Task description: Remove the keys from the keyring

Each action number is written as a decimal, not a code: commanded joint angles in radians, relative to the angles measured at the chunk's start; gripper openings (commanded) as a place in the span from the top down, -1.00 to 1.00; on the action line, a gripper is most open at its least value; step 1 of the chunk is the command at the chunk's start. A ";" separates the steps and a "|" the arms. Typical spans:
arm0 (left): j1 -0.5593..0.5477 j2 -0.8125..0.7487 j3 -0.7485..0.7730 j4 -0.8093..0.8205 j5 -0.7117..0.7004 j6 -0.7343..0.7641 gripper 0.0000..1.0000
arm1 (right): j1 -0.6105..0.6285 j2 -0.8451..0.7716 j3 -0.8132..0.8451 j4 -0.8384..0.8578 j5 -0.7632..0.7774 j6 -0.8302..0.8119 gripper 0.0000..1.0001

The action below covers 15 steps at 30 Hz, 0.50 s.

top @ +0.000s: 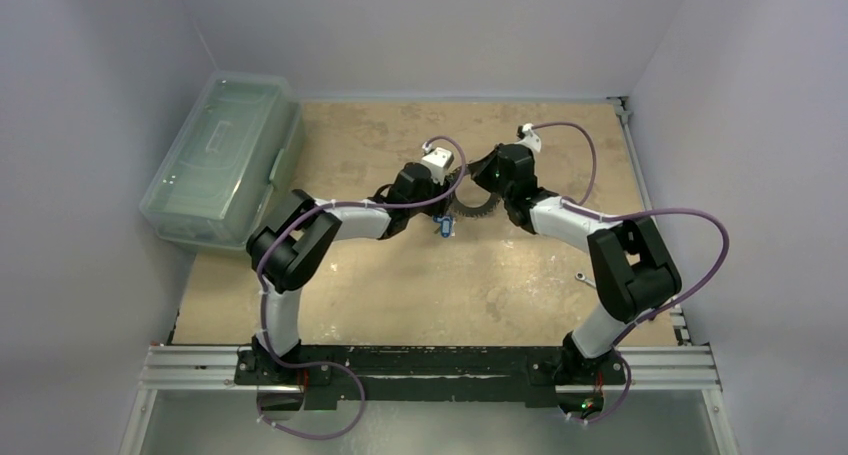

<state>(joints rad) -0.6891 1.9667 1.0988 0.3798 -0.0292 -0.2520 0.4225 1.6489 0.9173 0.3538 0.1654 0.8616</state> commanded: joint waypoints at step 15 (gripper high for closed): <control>0.029 -0.120 0.002 -0.036 0.114 0.063 1.00 | -0.044 0.015 0.014 0.004 -0.033 0.036 1.00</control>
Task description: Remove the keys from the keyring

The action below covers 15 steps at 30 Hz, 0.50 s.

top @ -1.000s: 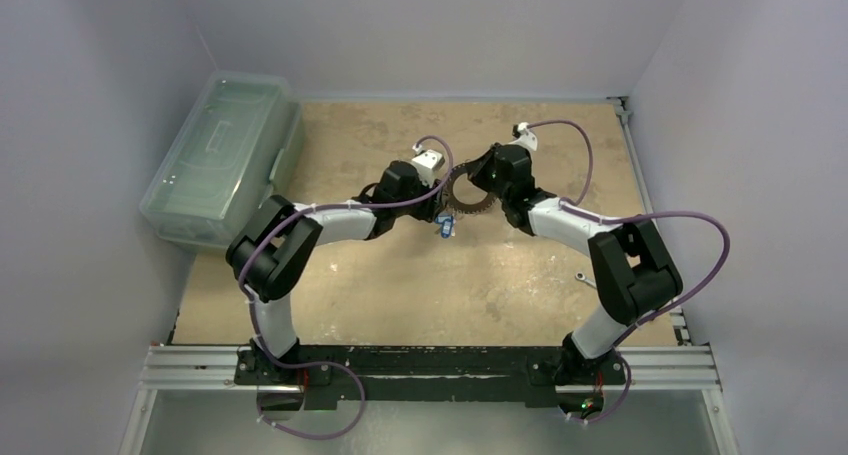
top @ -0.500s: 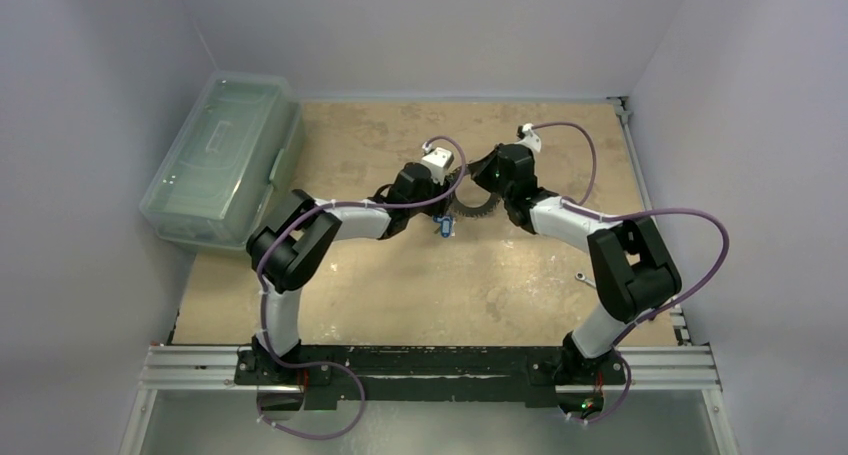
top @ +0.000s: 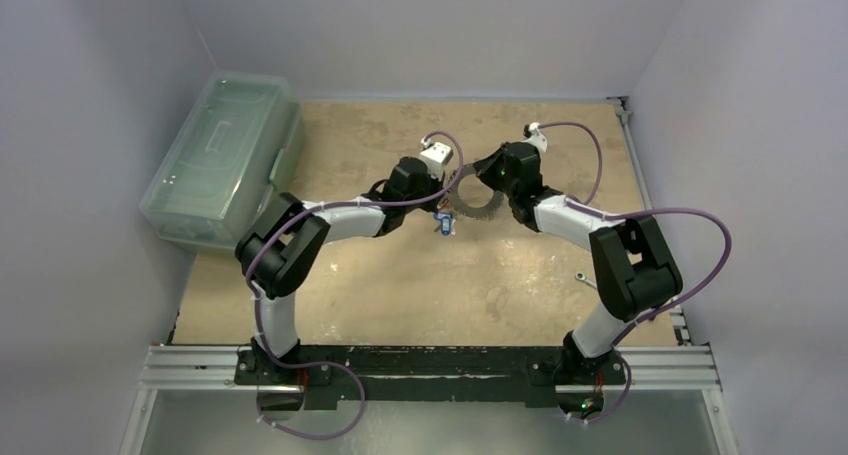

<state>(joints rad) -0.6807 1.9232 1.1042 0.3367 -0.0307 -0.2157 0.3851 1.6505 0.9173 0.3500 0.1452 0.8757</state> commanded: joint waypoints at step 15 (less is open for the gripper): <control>0.060 0.039 0.023 0.059 0.282 0.076 -0.08 | -0.017 0.011 0.009 0.014 -0.051 0.023 1.00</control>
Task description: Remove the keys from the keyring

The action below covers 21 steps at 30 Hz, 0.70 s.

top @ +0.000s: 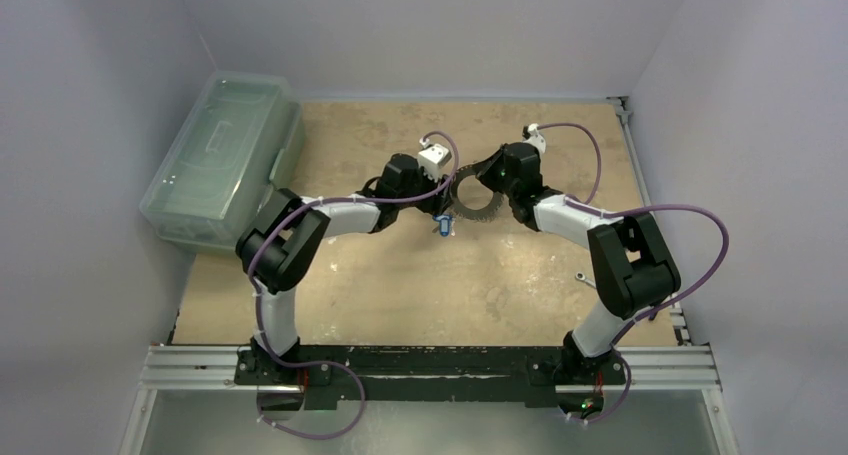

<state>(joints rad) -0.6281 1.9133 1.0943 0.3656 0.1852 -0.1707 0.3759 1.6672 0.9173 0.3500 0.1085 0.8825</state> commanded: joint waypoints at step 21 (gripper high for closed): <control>0.047 0.138 0.062 0.116 0.108 0.081 0.06 | -0.018 0.001 0.004 0.030 -0.061 0.009 1.00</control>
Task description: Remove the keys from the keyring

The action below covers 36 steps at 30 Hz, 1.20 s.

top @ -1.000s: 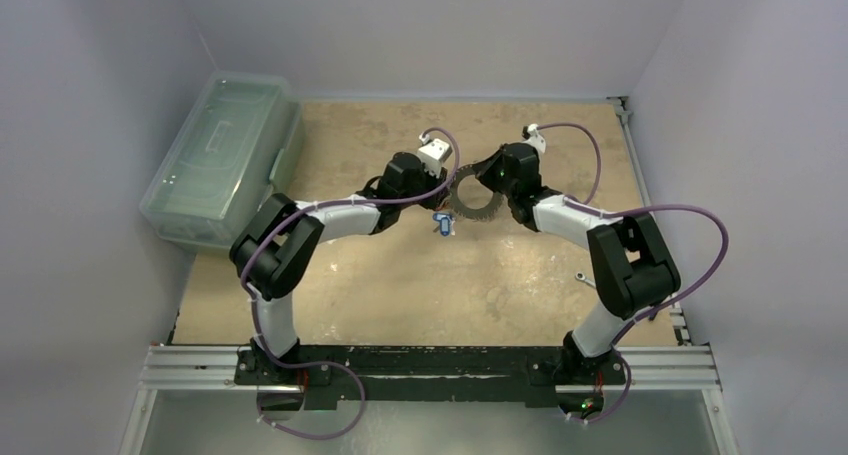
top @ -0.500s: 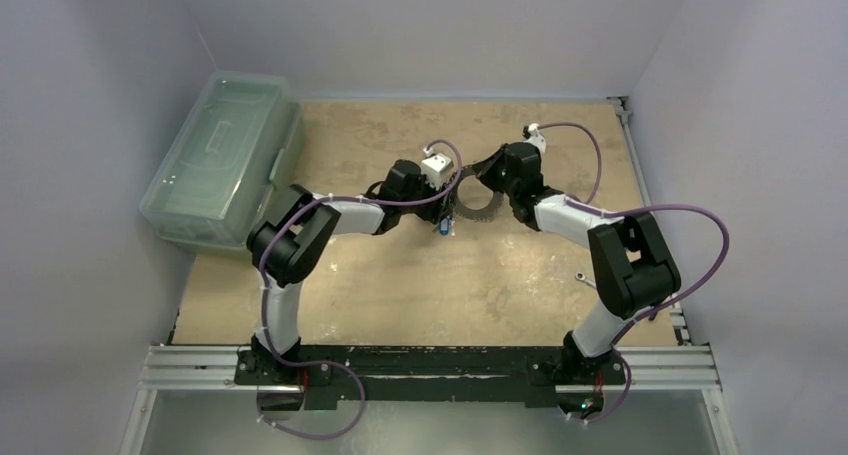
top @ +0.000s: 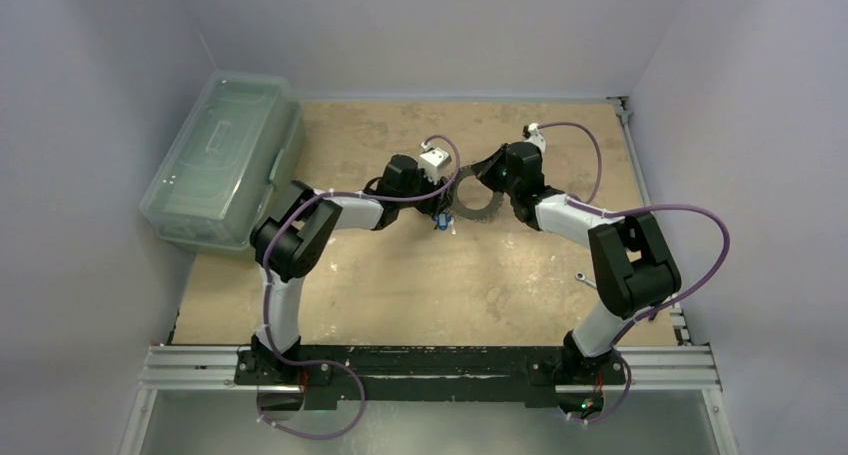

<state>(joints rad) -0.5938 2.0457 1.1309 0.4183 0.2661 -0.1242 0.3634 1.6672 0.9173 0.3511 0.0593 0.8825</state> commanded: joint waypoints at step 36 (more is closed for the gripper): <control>0.024 -0.259 0.315 -0.844 0.299 0.633 1.00 | -0.074 -0.335 -0.248 0.256 -0.534 -0.551 -0.65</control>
<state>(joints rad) -0.5655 1.8343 1.3315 -0.1650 0.5171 0.3218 0.3195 1.4143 0.6949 0.4892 -0.2798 0.5030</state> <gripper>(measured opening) 0.024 0.764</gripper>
